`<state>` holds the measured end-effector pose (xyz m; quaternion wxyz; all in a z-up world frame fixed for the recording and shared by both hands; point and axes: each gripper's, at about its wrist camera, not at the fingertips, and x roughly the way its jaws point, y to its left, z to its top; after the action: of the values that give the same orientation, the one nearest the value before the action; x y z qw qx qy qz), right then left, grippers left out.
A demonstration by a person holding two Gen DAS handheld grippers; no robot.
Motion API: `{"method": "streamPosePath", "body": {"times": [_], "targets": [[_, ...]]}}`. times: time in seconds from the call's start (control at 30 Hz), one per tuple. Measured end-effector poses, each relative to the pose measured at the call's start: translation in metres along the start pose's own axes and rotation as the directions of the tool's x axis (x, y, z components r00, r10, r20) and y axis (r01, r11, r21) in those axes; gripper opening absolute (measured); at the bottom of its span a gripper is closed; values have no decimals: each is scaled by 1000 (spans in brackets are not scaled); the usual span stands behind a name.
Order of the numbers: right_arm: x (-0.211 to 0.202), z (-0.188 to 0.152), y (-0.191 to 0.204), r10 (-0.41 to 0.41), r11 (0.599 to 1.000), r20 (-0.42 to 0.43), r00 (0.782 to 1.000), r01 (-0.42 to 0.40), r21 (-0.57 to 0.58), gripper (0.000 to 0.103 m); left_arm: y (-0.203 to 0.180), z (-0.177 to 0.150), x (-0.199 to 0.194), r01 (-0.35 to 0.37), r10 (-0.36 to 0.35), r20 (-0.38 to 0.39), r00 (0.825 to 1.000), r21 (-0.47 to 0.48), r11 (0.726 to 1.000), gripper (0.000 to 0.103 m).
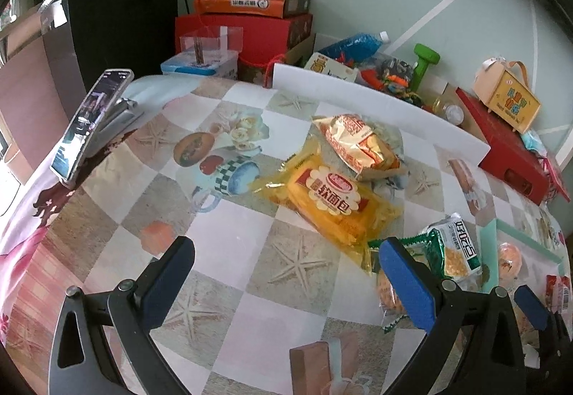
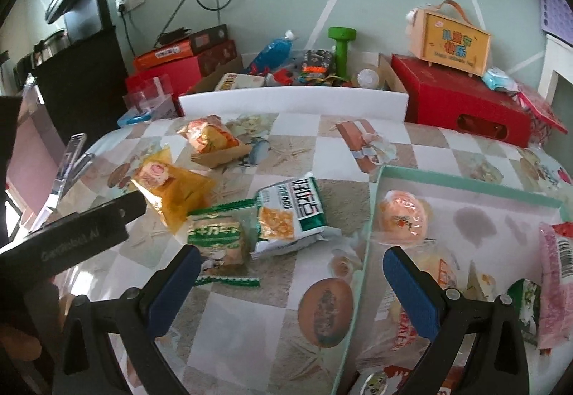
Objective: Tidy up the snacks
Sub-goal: 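Move both open grippers back over the snack pile, then grasp the green cow-print bun pack with the left gripper while the right grasps the green-white biscuit pack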
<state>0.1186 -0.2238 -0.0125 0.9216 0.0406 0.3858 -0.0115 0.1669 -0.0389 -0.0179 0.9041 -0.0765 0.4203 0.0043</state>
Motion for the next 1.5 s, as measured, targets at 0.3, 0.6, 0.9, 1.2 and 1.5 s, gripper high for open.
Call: {"method": "streamPosePath", "body": {"times": [0.3, 0.6, 0.9, 1.2, 1.5], "targets": [[-3, 17, -5, 18, 1000, -5, 1000, -18, -20, 102, -1, -1, 4, 28, -30, -35, 999, -35, 999, 102], [7, 37, -22, 76, 997, -60, 995, -77, -13, 76, -21, -6, 10, 89, -88, -65, 994, 12, 996, 102], [27, 48, -29, 143, 989, -123, 982, -146, -11, 60, -40, -13, 21, 138, -130, -121, 984, 67, 988, 89], [47, 59, -16, 181, 979, -193, 964, -196, -61, 61, -65, -20, 30, 174, -154, -149, 977, 135, 975, 89], [70, 50, -12, 150, 983, -273, 950, -172, -58, 61, -78, -24, 42, 149, -121, -157, 980, 183, 972, 89]]}}
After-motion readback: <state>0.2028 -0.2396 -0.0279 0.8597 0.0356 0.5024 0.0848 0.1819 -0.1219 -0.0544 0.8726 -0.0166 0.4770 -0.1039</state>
